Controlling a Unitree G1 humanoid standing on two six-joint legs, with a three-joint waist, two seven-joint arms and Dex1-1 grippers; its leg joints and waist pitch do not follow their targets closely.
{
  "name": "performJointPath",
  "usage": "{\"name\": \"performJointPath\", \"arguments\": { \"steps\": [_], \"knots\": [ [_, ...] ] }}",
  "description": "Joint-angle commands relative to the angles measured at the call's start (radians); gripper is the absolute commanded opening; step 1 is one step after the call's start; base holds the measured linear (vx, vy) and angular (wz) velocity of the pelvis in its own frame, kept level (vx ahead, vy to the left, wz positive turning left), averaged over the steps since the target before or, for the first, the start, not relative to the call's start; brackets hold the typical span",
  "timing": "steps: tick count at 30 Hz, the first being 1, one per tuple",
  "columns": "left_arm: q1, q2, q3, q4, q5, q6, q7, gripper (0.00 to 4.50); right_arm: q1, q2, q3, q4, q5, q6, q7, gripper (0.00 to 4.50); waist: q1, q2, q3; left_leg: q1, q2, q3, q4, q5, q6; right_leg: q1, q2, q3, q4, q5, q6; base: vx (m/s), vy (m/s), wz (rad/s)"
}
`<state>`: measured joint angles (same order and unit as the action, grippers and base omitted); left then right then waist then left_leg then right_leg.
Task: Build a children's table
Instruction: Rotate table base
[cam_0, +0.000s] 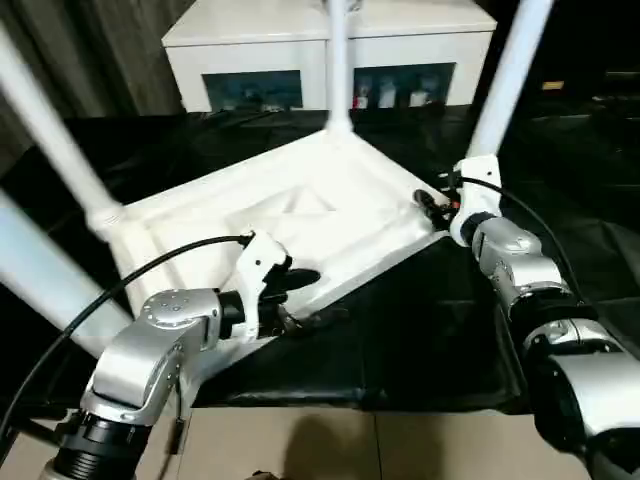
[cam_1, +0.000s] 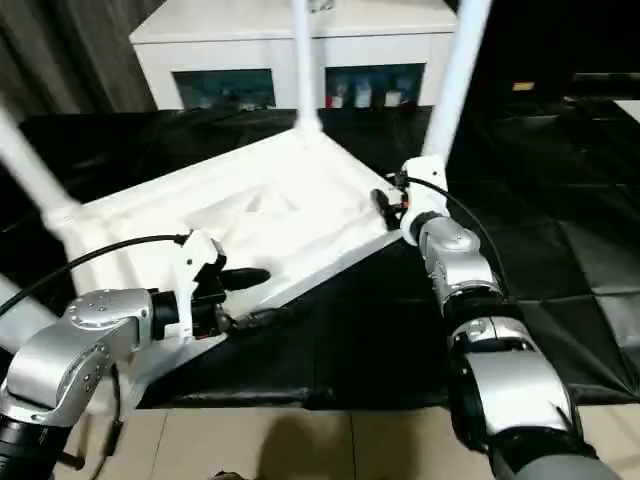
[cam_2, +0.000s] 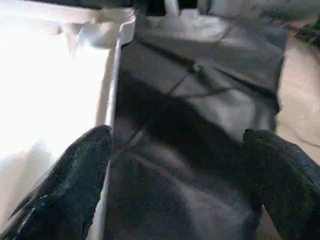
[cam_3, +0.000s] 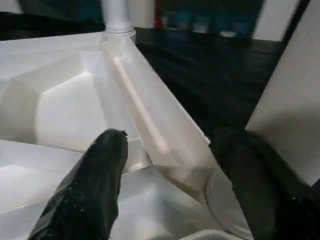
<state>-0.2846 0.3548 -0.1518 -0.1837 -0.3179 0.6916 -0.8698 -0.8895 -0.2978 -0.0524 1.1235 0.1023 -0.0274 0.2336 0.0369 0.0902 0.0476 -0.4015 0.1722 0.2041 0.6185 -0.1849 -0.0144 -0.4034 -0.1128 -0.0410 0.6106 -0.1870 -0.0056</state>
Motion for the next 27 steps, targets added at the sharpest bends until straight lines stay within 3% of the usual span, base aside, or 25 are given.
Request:
{"name": "performJointPath", "arguments": {
  "steps": [1,4,8,9,14,17,18,22,27],
  "knots": [
    [0.009,0.021,0.021,-0.013,-0.02,0.022,-0.011,4.49,-0.013,-0.081,-0.057,0.048,-0.011,-0.003,-0.097,3.19,-0.013,-0.013,-0.069,0.04,0.038,-0.016,-0.076,-0.243,0.023,0.03,-0.016,0.016,-0.063,-0.184,-0.225,0.0,0.0,0.0],
    [0.013,0.031,0.026,-0.02,-0.042,0.028,-0.03,4.49,-0.012,-0.11,-0.064,0.068,-0.012,-0.008,-0.129,3.19,-0.01,-0.013,-0.068,0.052,0.038,-0.012,-0.076,-0.281,0.004,0.02,-0.01,0.017,-0.068,-0.194,-0.218,0.0,0.0,0.0],
    [0.017,0.05,0.032,-0.031,-0.067,0.023,-0.069,4.49,-0.009,-0.139,-0.073,0.08,-0.017,-0.008,-0.163,3.19,-0.009,-0.012,-0.07,0.04,0.035,-0.016,-0.078,-0.264,-0.001,0.03,-0.01,0.014,-0.062,-0.175,-0.202,0.0,0.0,0.0],
    [0.021,0.06,0.034,-0.039,-0.081,0.024,-0.085,4.49,-0.01,-0.149,-0.076,0.088,-0.018,-0.01,-0.178,3.19,-0.013,-0.017,-0.073,0.038,0.032,-0.015,-0.075,-0.243,0.004,0.031,-0.01,0.013,-0.06,-0.145,-0.204,0.0,0.0,0.0],
    [0.05,0.112,0.047,-0.065,-0.1,0.024,-0.113,4.49,-0.009,-0.161,-0.073,0.099,-0.025,-0.011,-0.192,3.19,-0.025,-0.022,-0.072,0.026,0.03,-0.013,-0.068,-0.214,0.046,0.038,-0.017,0.012,-0.06,-0.137,-0.216,0.0,0.0,0.0],
    [0.065,0.132,0.057,-0.074,-0.11,0.022,-0.122,4.49,-0.01,-0.161,-0.071,0.106,-0.03,-0.012,-0.198,3.19,-0.037,-0.02,-0.071,0.029,0.032,-0.013,-0.069,-0.23,0.048,0.034,-0.014,0.011,-0.063,-0.173,-0.218,0.0,0.0,0.0],
    [0.081,0.147,0.072,-0.084,-0.123,0.029,-0.131,4.49,-0.012,-0.161,-0.073,0.111,-0.031,-0.013,-0.205,3.19,-0.04,-0.025,-0.07,0.027,0.033,-0.014,-0.07,-0.234,0.047,0.036,-0.014,0.01,-0.063,-0.176,-0.22,0.0,0.0,0.0],
    [0.11,0.173,0.101,-0.102,-0.146,0.041,-0.147,4.49,-0.016,-0.159,-0.078,0.116,-0.034,-0.015,-0.211,3.19,-0.043,-0.02,-0.069,0.031,0.034,-0.014,-0.071,-0.245,0.044,0.031,-0.013,0.011,-0.061,-0.188,-0.223,0.0,0.0,0.0],
    [0.182,0.228,0.197,-0.128,-0.214,0.047,-0.18,4.49,-0.022,-0.135,-0.075,0.107,-0.026,-0.033,-0.139,3.19,-0.049,-0.017,-0.066,0.032,0.034,-0.015,-0.074,-0.294,0.028,0.028,-0.01,0.01,-0.063,-0.23,-0.212,0.0,0.0,0.0]
  ]
}}
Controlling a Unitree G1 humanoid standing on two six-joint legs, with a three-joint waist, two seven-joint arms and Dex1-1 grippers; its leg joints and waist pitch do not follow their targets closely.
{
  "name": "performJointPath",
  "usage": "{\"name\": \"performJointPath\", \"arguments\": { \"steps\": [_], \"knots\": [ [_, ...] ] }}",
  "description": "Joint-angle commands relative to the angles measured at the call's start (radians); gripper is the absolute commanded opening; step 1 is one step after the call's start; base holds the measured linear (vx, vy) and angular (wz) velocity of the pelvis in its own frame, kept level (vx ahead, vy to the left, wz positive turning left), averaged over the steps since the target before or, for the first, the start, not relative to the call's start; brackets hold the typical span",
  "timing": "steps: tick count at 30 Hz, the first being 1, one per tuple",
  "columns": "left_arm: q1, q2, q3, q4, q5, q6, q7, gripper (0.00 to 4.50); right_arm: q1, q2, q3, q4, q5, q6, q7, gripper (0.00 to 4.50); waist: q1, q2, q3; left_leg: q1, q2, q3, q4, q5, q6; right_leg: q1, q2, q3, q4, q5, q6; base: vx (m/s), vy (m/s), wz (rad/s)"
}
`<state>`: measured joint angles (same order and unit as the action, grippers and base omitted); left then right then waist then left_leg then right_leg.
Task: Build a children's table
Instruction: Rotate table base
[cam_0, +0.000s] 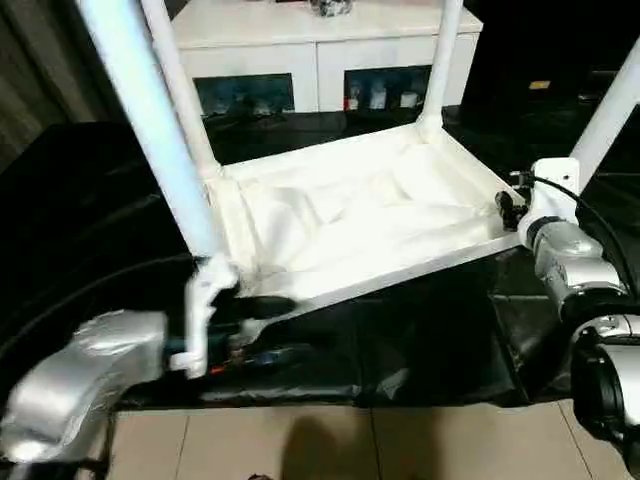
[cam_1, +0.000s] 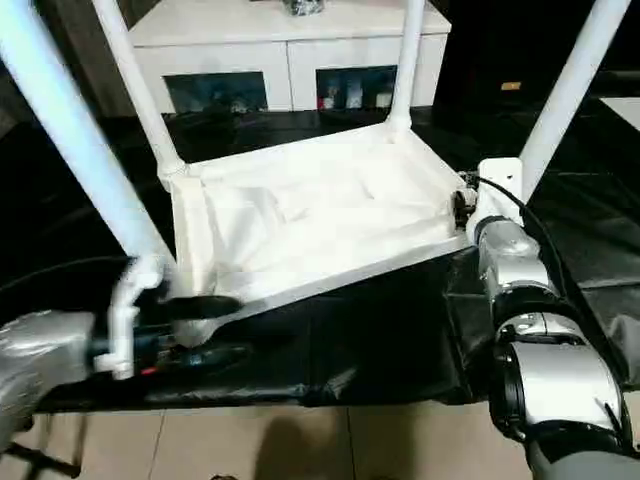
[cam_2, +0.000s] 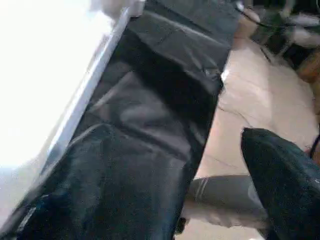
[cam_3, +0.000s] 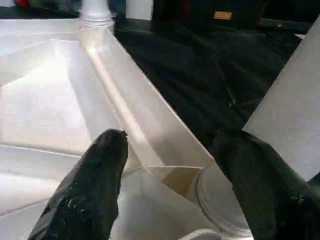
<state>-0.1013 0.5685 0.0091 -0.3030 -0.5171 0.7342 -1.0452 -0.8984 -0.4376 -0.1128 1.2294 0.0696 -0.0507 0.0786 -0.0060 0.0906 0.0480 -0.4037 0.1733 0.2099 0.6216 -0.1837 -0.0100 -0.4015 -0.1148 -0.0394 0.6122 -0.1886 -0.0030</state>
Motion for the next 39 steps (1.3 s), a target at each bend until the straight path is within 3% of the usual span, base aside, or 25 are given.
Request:
{"name": "performJointPath", "arguments": {
  "steps": [1,3,5,6,7,9,12,16,17,19,20,21,22,23,25,28,29,30,32,36,39],
  "knots": [
    [0.03,0.028,0.071,-0.017,-0.026,-0.004,-0.014,4.49,-0.007,0.012,-0.001,-0.008,-0.002,-0.018,0.033,3.19,-0.008,-0.015,-0.065,0.036,0.033,-0.021,-0.078,-0.304,0.022,0.024,-0.007,0.009,-0.065,-0.231,-0.214,0.0,0.0,0.0],
    [0.03,0.028,0.071,-0.017,-0.026,-0.004,-0.014,4.49,-0.007,0.012,-0.001,-0.008,-0.002,-0.018,0.033,3.19,-0.013,-0.016,-0.066,0.037,0.034,-0.021,-0.079,-0.309,0.019,0.025,-0.007,0.009,-0.065,-0.225,-0.215,0.0,0.0,0.0],
    [0.097,0.062,0.143,-0.031,-0.045,-0.022,-0.031,4.49,0.009,0.023,0.016,-0.023,-0.016,-0.032,0.053,3.19,-0.014,-0.014,-0.066,0.032,0.034,-0.022,-0.079,-0.298,0.02,0.027,-0.009,0.009,-0.062,-0.203,-0.223,0.0,0.0,0.0],
    [0.097,0.062,0.143,-0.031,-0.045,-0.022,-0.031,4.49,0.009,0.023,0.016,-0.023,-0.016,-0.032,0.053,3.19,-0.016,-0.014,-0.068,0.032,0.035,-0.022,-0.078,-0.292,0.027,0.028,-0.011,0.009,-0.062,-0.19,-0.225,0.0,0.0,0.0],
    [0.13,0.081,0.183,-0.04,-0.059,-0.023,-0.045,4.49,0.019,0.029,0.023,-0.035,-0.021,-0.042,0.065,3.19,-0.02,-0.021,-0.066,0.028,0.034,-0.021,-0.079,-0.29,0.033,0.028,-0.008,0.008,-0.062,-0.192,-0.225,0.0,0.0,0.0],
    [0.151,0.095,0.212,-0.047,-0.071,-0.017,-0.05,4.49,0.029,0.035,0.028,-0.049,-0.022,-0.056,0.085,3.19,-0.021,-0.015,-0.065,0.03,0.035,-0.02,-0.078,-0.291,0.04,0.027,-0.009,0.008,-0.064,-0.205,-0.226,0.0,0.0,0.0],
    [0.173,0.112,0.248,-0.058,-0.098,0.001,-0.055,4.49,0.051,0.046,0.039,-0.088,-0.016,-0.079,0.148,3.19,-0.015,-0.014,-0.062,0.037,0.038,-0.019,-0.082,-0.332,0.022,0.023,-0.006,0.01,-0.065,-0.238,-0.225,0.0,0.0,0.0],
    [0.218,0.131,0.295,-0.075,-0.129,0.01,-0.075,4.49,0.145,0.073,0.06,-0.27,0.054,-0.09,0.364,3.19,-0.012,-0.013,-0.062,0.035,0.043,-0.021,-0.086,-0.32,0.037,0.025,-0.004,0.011,-0.062,-0.215,-0.219,0.0,0.0,0.0],
    [0.248,0.131,0.31,-0.083,-0.142,0.012,-0.076,4.49,0.227,0.07,0.085,-0.407,0.096,-0.062,0.462,3.19,-0.006,-0.012,-0.062,0.036,0.046,-0.021,-0.087,-0.312,0.042,0.025,-0.005,0.013,-0.063,-0.204,-0.214,0.0,0.0,0.0],
    [0.253,0.131,0.313,-0.085,-0.145,0.012,-0.076,4.49,0.241,0.069,0.09,-0.43,0.103,-0.057,0.478,3.19,-0.005,-0.011,-0.062,0.037,0.046,-0.021,-0.089,-0.308,0.044,0.025,-0.003,0.012,-0.063,-0.204,-0.213,0.0,0.0,0.0],
    [0.266,0.117,0.32,-0.034,-0.11,-0.038,-0.048,4.49,0.339,0.066,0.095,-0.583,0.139,-0.022,0.469,3.19,-0.004,-0.025,-0.061,0.037,0.045,-0.019,-0.091,-0.312,0.042,0.023,-0.001,0.013,-0.068,-0.218,-0.219,0.0,0.0,0.0],
    [0.262,0.106,0.323,0.002,-0.086,-0.077,-0.033,4.49,0.375,0.068,0.085,-0.634,0.148,-0.009,0.436,3.19,0.007,-0.019,-0.054,0.04,0.046,-0.019,-0.093,-0.333,0.034,0.018,-0.005,0.019,-0.074,-0.264,-0.193,0.0,0.0,0.0],
    [0.251,0.09,0.329,0.032,-0.071,-0.112,-0.019,4.49,0.403,0.07,0.074,-0.672,0.155,0.003,0.41,3.19,0.006,-0.019,-0.054,0.04,0.045,-0.021,-0.096,-0.34,0.028,0.019,-0.005,0.02,-0.077,-0.285,-0.177,0.0,0.0,0.0],
    [0.239,0.075,0.335,0.054,-0.065,-0.135,-0.008,4.49,0.417,0.073,0.066,-0.69,0.158,0.01,0.39,3.19,0.005,-0.021,-0.056,0.048,0.044,-0.025,-0.1,-0.381,-0.008,0.013,-0.006,0.022,-0.081,-0.328,-0.155,0.0,0.0,0.0],
    [0.228,0.063,0.341,0.073,-0.064,-0.151,0.001,4.49,0.429,0.076,0.056,-0.704,0.156,0.016,0.372,3.19,0.004,-0.02,-0.057,0.049,0.043,-0.028,-0.104,-0.4,-0.027,0.011,-0.005,0.023,-0.082,-0.33,-0.15,0.0,0.0,0.0],
    [0.172,0.001,0.352,0.174,-0.046,-0.257,0.045,4.49,0.505,0.093,-0.02,-0.794,0.146,0.061,0.301,3.19,0.002,-0.019,-0.057,0.051,0.041,-0.031,-0.108,-0.431,-0.052,0.009,-0.005,0.025,-0.082,-0.312,-0.136,0.0,0.0,0.0],
    [0.169,-0.002,0.353,0.178,-0.046,-0.261,0.046,4.49,0.509,0.094,-0.023,-0.798,0.148,0.062,0.3,3.19,0.004,-0.026,-0.058,0.05,0.041,-0.03,-0.108,-0.435,-0.051,0.011,-0.007,0.027,-0.084,-0.315,-0.126,0.0,0.0,0.0],
    [0.154,-0.019,0.354,0.194,-0.048,-0.28,0.055,4.49,0.529,0.094,-0.035,-0.822,0.158,0.072,0.298,3.19,0.006,-0.025,-0.058,0.053,0.041,-0.03,-0.108,-0.438,-0.053,0.008,-0.008,0.028,-0.086,-0.315,-0.124,0.0,0.0,0.0],
    [0.136,-0.036,0.336,0.212,-0.045,-0.295,0.061,4.49,0.57,0.094,-0.059,-0.874,0.186,0.107,0.277,3.19,0.006,-0.031,-0.06,0.046,0.041,-0.032,-0.11,-0.423,-0.045,0.014,-0.01,0.029,-0.086,-0.31,-0.115,0.0,0.0,0.0],
    [0.097,-0.074,0.293,0.257,-0.026,-0.339,0.065,4.49,0.634,0.066,-0.089,-0.897,0.152,0.153,0.169,3.19,0.006,-0.035,-0.063,0.045,0.04,-0.03,-0.108,-0.392,-0.043,0.014,-0.008,0.029,-0.083,-0.259,-0.123,0.0,0.0,0.0],
    [0.068,-0.085,0.267,0.293,-0.009,-0.369,0.064,4.49,0.635,0.062,-0.115,-0.873,0.112,0.189,0.103,3.19,0.005,-0.041,-0.061,0.04,0.038,-0.029,-0.106,-0.389,-0.036,0.016,-0.011,0.028,-0.085,-0.286,-0.122,0.0,0.0,0.0]
  ]
}}
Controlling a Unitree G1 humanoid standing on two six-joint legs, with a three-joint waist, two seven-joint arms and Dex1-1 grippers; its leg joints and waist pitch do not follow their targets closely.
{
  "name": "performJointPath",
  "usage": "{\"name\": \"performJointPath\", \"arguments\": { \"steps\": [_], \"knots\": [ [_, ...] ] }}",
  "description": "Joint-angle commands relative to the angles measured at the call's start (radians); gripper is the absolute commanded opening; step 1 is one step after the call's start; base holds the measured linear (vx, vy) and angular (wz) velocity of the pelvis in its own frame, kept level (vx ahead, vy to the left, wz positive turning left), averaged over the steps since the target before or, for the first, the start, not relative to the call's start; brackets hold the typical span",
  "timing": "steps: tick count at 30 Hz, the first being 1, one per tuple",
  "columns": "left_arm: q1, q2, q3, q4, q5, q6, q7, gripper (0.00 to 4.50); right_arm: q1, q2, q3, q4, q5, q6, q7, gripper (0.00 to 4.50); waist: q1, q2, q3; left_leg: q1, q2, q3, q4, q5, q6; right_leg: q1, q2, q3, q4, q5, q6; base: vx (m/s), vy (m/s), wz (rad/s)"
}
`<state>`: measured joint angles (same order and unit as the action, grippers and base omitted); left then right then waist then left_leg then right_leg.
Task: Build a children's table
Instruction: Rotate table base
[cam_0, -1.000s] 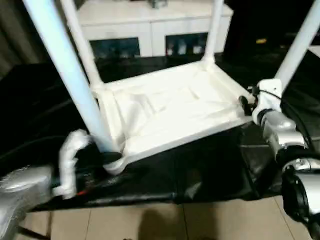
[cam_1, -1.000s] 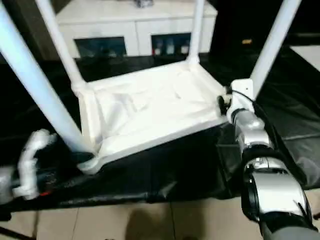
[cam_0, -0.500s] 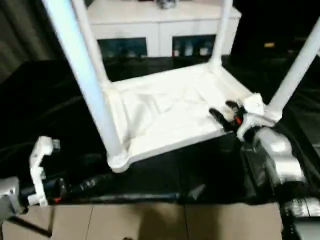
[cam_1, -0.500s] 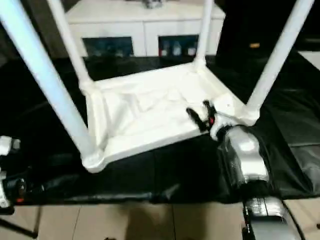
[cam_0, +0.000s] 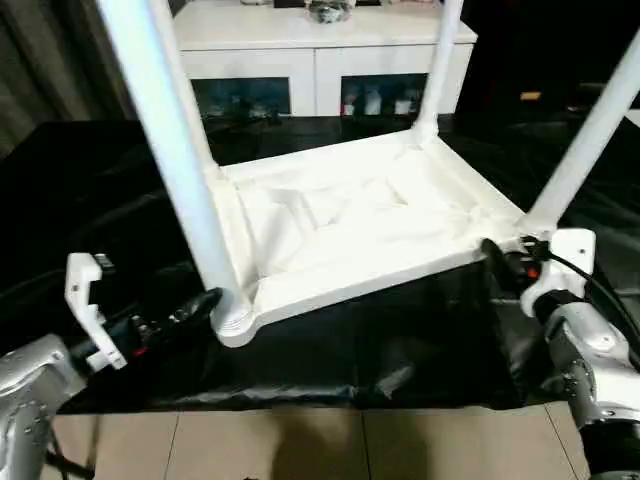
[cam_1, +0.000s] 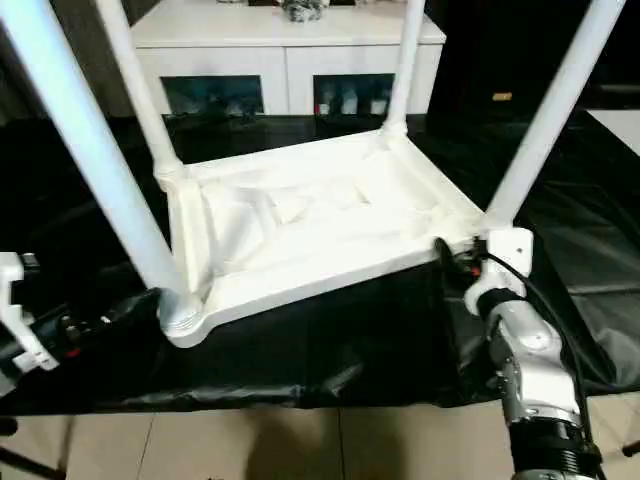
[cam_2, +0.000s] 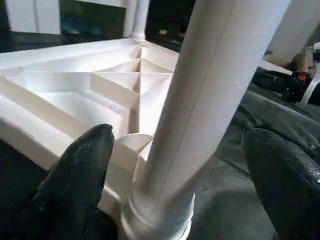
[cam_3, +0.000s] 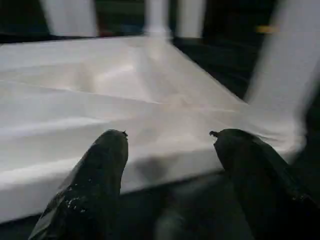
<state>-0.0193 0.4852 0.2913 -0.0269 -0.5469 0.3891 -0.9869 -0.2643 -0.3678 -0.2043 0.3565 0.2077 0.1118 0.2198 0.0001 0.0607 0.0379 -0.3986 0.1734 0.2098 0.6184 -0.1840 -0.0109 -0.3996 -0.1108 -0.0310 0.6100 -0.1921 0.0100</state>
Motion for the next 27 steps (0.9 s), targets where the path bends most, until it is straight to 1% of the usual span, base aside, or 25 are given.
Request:
{"name": "performJointPath", "arguments": {
  "steps": [1,3,4,5,6,8,9,10,11,13,14,15,16,17,19,21,22,23,25,26,27],
  "knots": [
    [-0.023,-0.004,-0.024,0.028,0.028,-0.034,0.005,4.49,0.001,-0.009,-0.028,0.006,-0.037,0.037,-0.052,3.19,-0.002,-0.013,-0.051,0.037,0.038,-0.028,-0.102,-0.391,-0.035,0.011,-0.015,0.02,-0.085,-0.303,-0.13,0.0,0.0,0.0],
    [-0.037,-0.009,-0.04,0.034,0.033,-0.041,0.001,4.49,-0.005,-0.013,-0.022,0.03,-0.051,0.051,-0.061,3.19,-0.002,-0.011,-0.052,0.038,0.038,-0.029,-0.101,-0.393,-0.04,0.012,-0.016,0.02,-0.085,-0.308,-0.129,0.0,0.0,0.0],
    [-0.061,-0.02,-0.062,0.036,0.027,-0.036,-0.007,4.49,-0.018,-0.02,0.001,0.06,-0.066,0.075,-0.067,3.19,-0.002,-0.012,-0.051,0.038,0.039,-0.029,-0.102,-0.391,-0.041,0.011,-0.016,0.02,-0.085,-0.305,-0.132,0.0,0.0,0.0],
    [-0.07,-0.024,-0.071,0.036,0.026,-0.034,-0.009,4.49,-0.025,-0.023,0.013,0.075,-0.071,0.081,-0.069,3.19,-0.002,-0.009,-0.052,0.039,0.038,-0.028,-0.101,-0.392,-0.043,0.011,-0.016,0.02,-0.084,-0.296,-0.139,0.0,0.0,0.0],
    [-0.087,-0.029,-0.096,0.029,0.03,-0.03,-0.015,4.49,-0.049,-0.019,0.033,0.11,-0.076,0.086,-0.065,3.19,-0.002,-0.011,-0.052,0.037,0.039,-0.028,-0.101,-0.391,-0.042,0.011,-0.015,0.02,-0.083,-0.285,-0.144,0.0,0.0,0.0],
    [-0.093,-0.032,-0.104,0.027,0.03,-0.027,-0.017,4.49,-0.058,-0.016,0.039,0.123,-0.077,0.087,-0.062,3.19,-0.005,-0.011,-0.053,0.035,0.038,-0.028,-0.099,-0.386,-0.038,0.013,-0.017,0.019,-0.081,-0.274,-0.153,0.0,0.0,0.0],
    [-0.107,-0.036,-0.132,0.013,0.03,-0.018,-0.029,4.49,-0.09,-0.009,0.058,0.171,-0.094,0.084,-0.057,3.19,-0.006,-0.011,-0.053,0.034,0.038,-0.028,-0.098,-0.377,-0.036,0.015,-0.017,0.019,-0.079,-0.266,-0.158,0.0,0.0,0.0],
    [-0.111,-0.036,-0.138,0.011,0.029,-0.016,-0.033,4.49,-0.098,-0.006,0.062,0.182,-0.098,0.083,-0.056,3.19,-0.006,-0.011,-0.053,0.034,0.038,-0.028,-0.098,-0.377,-0.036,0.015,-0.017,0.019,-0.079,-0.266,-0.158,0.0,0.0,0.0],
    [-0.123,-0.035,-0.171,-0.013,0.021,0.002,-0.054,4.49,-0.135,0.007,0.077,0.239,-0.112,0.076,-0.043,3.19,-0.009,-0.012,-0.054,0.033,0.038,-0.027,-0.096,-0.365,-0.031,0.016,-0.018,0.018,-0.078,-0.254,-0.169,0.0,0.0,0.0],
    [-0.127,-0.03,-0.198,-0.042,0.0,0.034,-0.077,4.49,-0.164,0.017,0.089,0.285,-0.125,0.059,-0.03,3.19,-0.009,-0.008,-0.056,0.034,0.039,-0.026,-0.094,-0.349,-0.026,0.016,-0.019,0.018,-0.076,-0.238,-0.181,0.0,0.0,0.0],
    [-0.128,-0.028,-0.203,-0.048,-0.005,0.042,-0.082,4.49,-0.171,0.019,0.091,0.295,-0.129,0.054,-0.029,3.19,-0.008,-0.006,-0.057,0.034,0.04,-0.025,-0.093,-0.319,-0.02,0.019,-0.017,0.018,-0.071,-0.196,-0.196,0.0,0.0,0.0],
    [-0.13,-0.018,-0.226,-0.068,-0.022,0.07,-0.105,4.49,-0.196,0.026,0.097,0.33,-0.136,0.039,-0.019,3.19,-0.007,-0.006,-0.058,0.035,0.039,-0.024,-0.092,-0.307,-0.019,0.018,-0.015,0.017,-0.069,-0.179,-0.202,0.0,0.0,0.0],
    [-0.13,-0.018,-0.226,-0.068,-0.022,0.07,-0.105,4.49,-0.196,0.026,0.097,0.33,-0.136,0.039,-0.019,3.19,-0.007,-0.006,-0.058,0.035,0.039,-0.024,-0.092,-0.307,-0.019,0.018,-0.015,0.017,-0.069,-0.179,-0.202,0.0,0.0,0.0],
    [-0.129,0.007,-0.26,-0.095,-0.039,0.107,-0.143,4.49,-0.232,0.027,0.11,0.38,-0.141,0.021,-0.006,3.19,-0.005,-0.005,-0.059,0.034,0.038,-0.022,-0.09,-0.29,-0.012,0.021,-0.015,0.016,-0.066,-0.156,-0.215,0.0,0.0,0.0],
    [-0.127,0.031,-0.289,-0.12,-0.052,0.141,-0.177,4.49,-0.263,0.028,0.121,0.422,-0.144,0.008,0.009,3.19,-0.007,-0.007,-0.058,0.033,0.037,-0.022,-0.09,-0.294,-0.008,0.022,-0.015,0.015,-0.064,-0.162,-0.226,0.0,0.0,0.0],
    [-0.139,0.044,-0.309,-0.132,-0.06,0.158,-0.195,4.49,-0.304,0.033,0.132,0.486,-0.155,-0.016,0.03,3.19,-0.012,-0.006,-0.057,0.034,0.038,-0.022,-0.09,-0.307,-0.01,0.023,-0.016,0.014,-0.065,-0.176,-0.232,0.0,0.0,0.0],
    [-0.147,0.044,-0.315,-0.134,-0.061,0.162,-0.199,4.49,-0.316,0.038,0.136,0.504,-0.159,-0.022,0.037,3.19,-0.016,-0.006,-0.057,0.032,0.038,-0.022,-0.09,-0.307,-0.014,0.025,-0.016,0.014,-0.064,-0.174,-0.236,0.0,0.0,0.0],
    [-0.159,0.045,-0.324,-0.137,-0.061,0.168,-0.205,4.49,-0.332,0.044,0.142,0.527,-0.164,-0.028,0.047,3.19,-0.018,-0.008,-0.056,0.032,0.037,-0.022,-0.089,-0.306,-0.012,0.025,-0.016,0.015,-0.064,-0.177,-0.237,0.0,0.0,0.0],
    [-0.175,0.039,-0.337,-0.142,-0.061,0.174,-0.205,4.49,-0.352,0.058,0.155,0.553,-0.174,-0.039,0.061,3.19,-0.022,-0.009,-0.057,0.026,0.037,-0.024,-0.089,-0.292,-0.008,0.032,-0.018,0.014,-0.062,-0.169,-0.242,0.0,0.0,0.0],
    [-0.196,0.034,-0.349,-0.138,-0.056,0.173,-0.205,4.49,-0.372,0.076,0.168,0.579,-0.182,-0.057,0.083,3.19,-0.022,-0.01,-0.058,0.026,0.038,-0.024,-0.088,-0.285,-0.005,0.032,-0.019,0.013,-0.062,-0.169,-0.242,0.0,0.0,0.0],
    [-0.201,0.033,-0.353,-0.136,-0.053,0.171,-0.204,4.49,-0.378,0.081,0.171,0.587,-0.183,-0.061,0.089,3.19,-0.022,-0.011,-0.058,0.03,0.038,-0.022,-0.086,-0.29,-0.003,0.029,-0.019,0.014,-0.063,-0.174,-0.246,0.0,0.0,0.0]
  ]
}}
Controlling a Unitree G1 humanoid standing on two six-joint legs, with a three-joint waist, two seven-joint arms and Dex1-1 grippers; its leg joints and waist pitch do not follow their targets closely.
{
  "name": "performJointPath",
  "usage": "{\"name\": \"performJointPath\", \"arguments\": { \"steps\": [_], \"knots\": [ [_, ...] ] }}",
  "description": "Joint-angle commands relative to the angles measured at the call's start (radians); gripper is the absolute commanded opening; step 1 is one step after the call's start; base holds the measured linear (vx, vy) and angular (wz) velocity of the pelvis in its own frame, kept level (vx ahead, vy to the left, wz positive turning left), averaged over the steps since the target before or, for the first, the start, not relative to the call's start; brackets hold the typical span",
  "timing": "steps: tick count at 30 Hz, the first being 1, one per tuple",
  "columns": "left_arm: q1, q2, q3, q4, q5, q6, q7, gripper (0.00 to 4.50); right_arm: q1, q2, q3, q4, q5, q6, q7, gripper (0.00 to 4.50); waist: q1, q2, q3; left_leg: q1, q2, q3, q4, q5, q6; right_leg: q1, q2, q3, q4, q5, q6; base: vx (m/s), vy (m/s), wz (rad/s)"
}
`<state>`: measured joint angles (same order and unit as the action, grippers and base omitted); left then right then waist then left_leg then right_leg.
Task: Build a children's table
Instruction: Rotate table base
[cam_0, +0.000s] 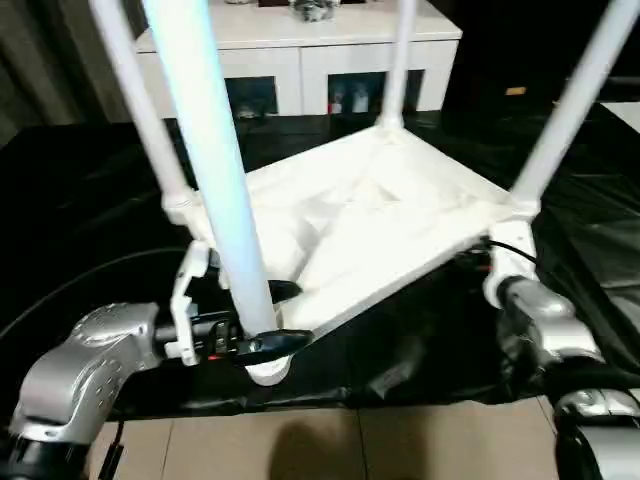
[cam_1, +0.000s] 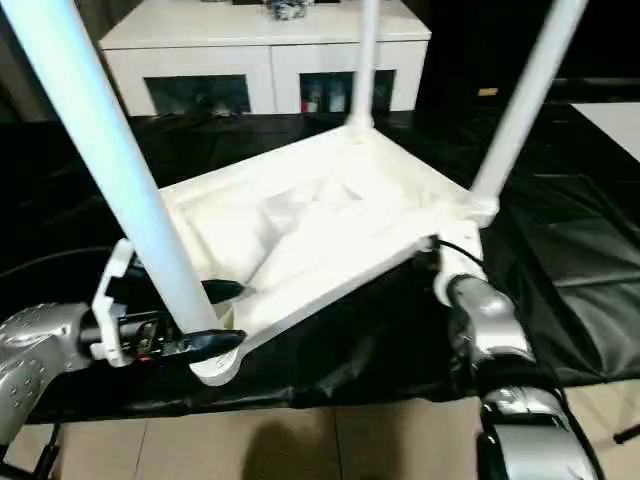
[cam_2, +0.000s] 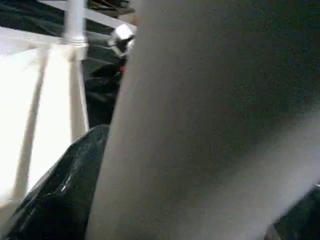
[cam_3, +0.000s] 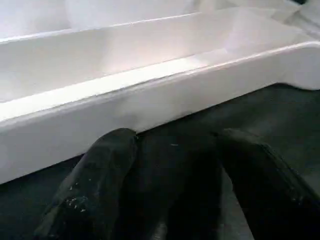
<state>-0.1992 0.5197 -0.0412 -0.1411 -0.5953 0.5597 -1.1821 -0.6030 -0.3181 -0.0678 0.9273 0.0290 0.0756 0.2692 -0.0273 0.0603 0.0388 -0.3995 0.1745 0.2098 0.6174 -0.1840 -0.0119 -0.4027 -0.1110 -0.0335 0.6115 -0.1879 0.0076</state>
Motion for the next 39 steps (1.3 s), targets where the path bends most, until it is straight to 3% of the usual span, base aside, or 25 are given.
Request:
{"name": "performJointPath", "arguments": {
  "steps": [1,9,10,12,21,24,25,26,33,39],
  "knots": [
    [-0.026,-0.003,-0.024,-0.02,-0.003,-0.002,-0.008,4.49,-0.043,0.036,0.037,0.022,-0.006,-0.028,0.044,3.19,0.006,-0.01,-0.059,0.03,0.037,-0.022,-0.086,-0.288,0.0,0.033,-0.019,0.017,-0.065,-0.179,-0.246,0.0,0.0,0.0],
    [-0.11,-0.049,-0.09,0.03,0.033,-0.033,-0.02,4.49,-0.082,0.106,0.079,0.077,-0.034,-0.074,0.089,3.19,0.007,-0.006,-0.061,0.032,0.039,-0.02,-0.084,-0.266,0.001,0.035,-0.017,0.016,-0.059,-0.138,-0.268,0.0,0.0,0.0],
    [-0.128,-0.061,-0.107,0.039,0.035,-0.035,-0.026,4.49,-0.086,0.118,0.081,0.089,-0.036,-0.085,0.093,3.19,0.009,0.0,-0.061,0.033,0.039,-0.02,-0.084,-0.267,0.001,0.034,-0.017,0.015,-0.058,-0.136,-0.269,0.0,0.0,0.0],
    [-0.147,-0.077,-0.124,0.053,0.042,-0.042,-0.029,4.49,-0.087,0.129,0.088,0.093,-0.037,-0.09,0.099,3.19,0.011,0.0,-0.062,0.035,0.04,-0.019,-0.084,-0.263,0.0,0.034,-0.017,0.016,-0.057,-0.123,-0.272,0.0,0.0,0.0],
    [-0.23,-0.153,-0.18,0.146,0.098,-0.109,-0.012,4.49,-0.082,0.166,0.11,0.095,-0.053,-0.103,0.123,3.19,0.008,-0.006,-0.062,0.029,0.041,-0.021,-0.085,-0.27,0.007,0.04,-0.022,0.016,-0.06,-0.133,-0.273,0.0,0.0,0.0],
    [-0.275,-0.2,-0.203,0.234,0.17,-0.188,0.036,4.49,-0.086,0.179,0.112,0.108,-0.057,-0.113,0.124,3.19,0.006,-0.008,-0.063,0.032,0.041,-0.021,-0.084,-0.277,0.011,0.038,-0.022,0.017,-0.063,-0.139,-0.27,0.0,0.0,0.0],
    [-0.293,-0.217,-0.213,0.269,0.195,-0.216,0.05,4.49,-0.088,0.183,0.114,0.111,-0.058,-0.116,0.126,3.19,0.006,-0.009,-0.063,0.027,0.041,-0.023,-0.085,-0.27,0.015,0.041,-0.024,0.016,-0.064,-0.142,-0.268,0.0,0.0,0.0],
    [-0.309,-0.236,-0.219,0.298,0.214,-0.244,0.066,4.49,-0.09,0.187,0.116,0.113,-0.056,-0.118,0.126,3.19,0.006,-0.01,-0.063,0.031,0.041,-0.022,-0.083,-0.272,0.017,0.038,-0.023,0.016,-0.066,-0.141,-0.267,0.0,0.0,0.0],
    [-0.352,-0.3,-0.247,0.364,0.242,-0.294,0.068,4.49,-0.089,0.209,0.121,0.108,-0.057,-0.126,0.154,3.19,0.009,-0.012,-0.065,0.026,0.043,-0.021,-0.08,-0.243,0.047,0.042,-0.025,0.014,-0.062,-0.108,-0.287,0.0,0.0,0.0],
    [-0.374,-0.355,-0.275,0.421,0.268,-0.344,0.058,4.49,-0.074,0.228,0.13,0.087,-0.048,-0.141,0.211,3.19,0.01,-0.013,-0.062,0.027,0.046,-0.022,-0.084,-0.274,0.04,0.04,-0.026,0.014,-0.067,-0.149,-0.282,0.0,0.0,0.0]
  ]
}}
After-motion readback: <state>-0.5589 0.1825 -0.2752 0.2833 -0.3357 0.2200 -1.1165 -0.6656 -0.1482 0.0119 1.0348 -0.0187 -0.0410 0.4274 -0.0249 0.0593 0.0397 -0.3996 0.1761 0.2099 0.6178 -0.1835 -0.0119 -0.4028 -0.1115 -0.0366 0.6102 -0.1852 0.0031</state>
